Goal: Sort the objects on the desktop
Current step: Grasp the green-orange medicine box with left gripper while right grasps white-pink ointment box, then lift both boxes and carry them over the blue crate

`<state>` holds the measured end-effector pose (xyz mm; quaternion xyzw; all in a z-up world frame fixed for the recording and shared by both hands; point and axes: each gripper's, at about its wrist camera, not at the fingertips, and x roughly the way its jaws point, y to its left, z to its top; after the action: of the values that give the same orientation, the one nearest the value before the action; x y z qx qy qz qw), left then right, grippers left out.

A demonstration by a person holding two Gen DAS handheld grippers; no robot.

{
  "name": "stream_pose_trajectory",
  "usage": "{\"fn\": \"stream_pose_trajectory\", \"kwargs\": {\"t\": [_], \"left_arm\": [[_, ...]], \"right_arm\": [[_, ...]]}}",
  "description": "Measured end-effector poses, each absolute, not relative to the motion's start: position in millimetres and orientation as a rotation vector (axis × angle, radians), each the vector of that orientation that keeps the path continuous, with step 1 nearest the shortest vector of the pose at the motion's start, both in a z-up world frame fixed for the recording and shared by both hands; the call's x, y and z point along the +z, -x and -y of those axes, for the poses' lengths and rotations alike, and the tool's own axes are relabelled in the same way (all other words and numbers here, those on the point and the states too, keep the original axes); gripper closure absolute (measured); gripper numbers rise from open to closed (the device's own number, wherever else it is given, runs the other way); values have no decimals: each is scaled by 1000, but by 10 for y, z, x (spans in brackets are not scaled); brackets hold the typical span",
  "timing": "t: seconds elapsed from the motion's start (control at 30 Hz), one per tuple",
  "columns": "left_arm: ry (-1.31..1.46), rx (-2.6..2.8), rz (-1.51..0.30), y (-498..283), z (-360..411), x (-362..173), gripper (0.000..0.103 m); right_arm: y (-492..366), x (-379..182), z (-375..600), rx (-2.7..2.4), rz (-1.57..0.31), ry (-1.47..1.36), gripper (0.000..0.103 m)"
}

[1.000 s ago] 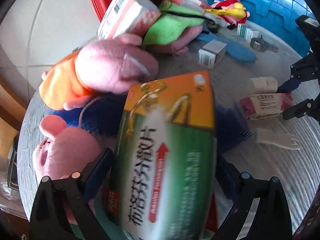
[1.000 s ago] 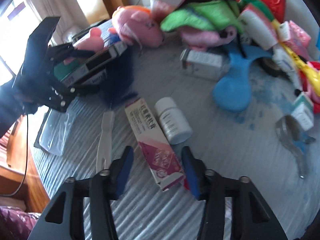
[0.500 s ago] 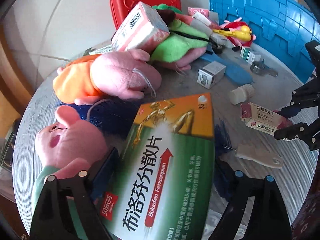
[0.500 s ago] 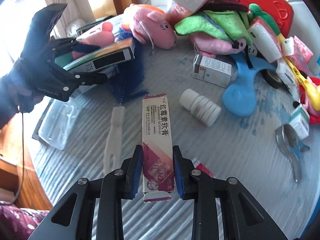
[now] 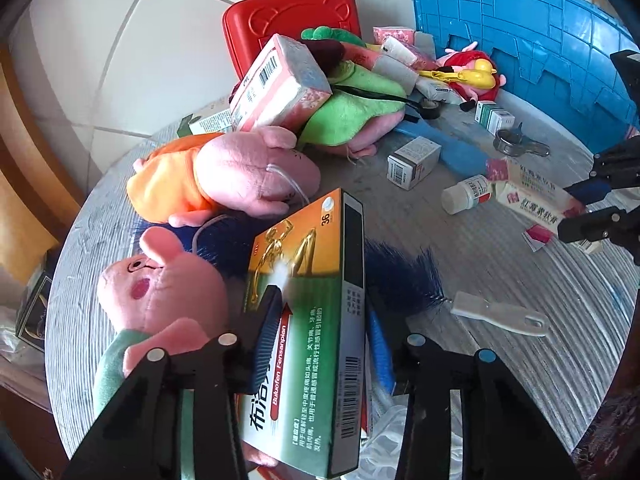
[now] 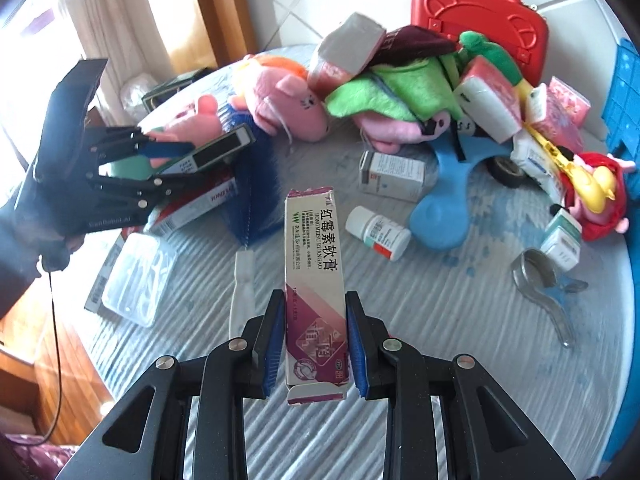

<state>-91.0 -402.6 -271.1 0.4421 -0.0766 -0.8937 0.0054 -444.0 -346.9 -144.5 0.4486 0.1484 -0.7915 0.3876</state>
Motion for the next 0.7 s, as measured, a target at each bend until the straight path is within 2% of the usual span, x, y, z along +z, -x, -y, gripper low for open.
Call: {"fn": "stream_pose_trajectory", "kwargs": {"t": [0.23, 0.43, 0.47, 0.53, 0.7], "left_arm": [[-1363, -2700, 189, 846, 4177, -2671, 61], [-1387, -2670, 59, 818, 4469, -2676, 62], [-1374, -2690, 59, 811, 4450, -2665, 64], [-1384, -2726, 58, 845, 4395, -2668, 77], [-1393, -2711, 106, 911, 4287, -2692, 77]], "right_arm": [[4447, -1272, 3464, -2037, -325, -1115, 75], [4513, -1175, 3486, -2051, -299, -1103, 75], [4524, -1161, 3497, -2056, -298, -1102, 75], [4542, -1140, 3515, -2062, -298, -1099, 75], [4573, -1125, 3530, -2083, -294, -1107, 75]]}}
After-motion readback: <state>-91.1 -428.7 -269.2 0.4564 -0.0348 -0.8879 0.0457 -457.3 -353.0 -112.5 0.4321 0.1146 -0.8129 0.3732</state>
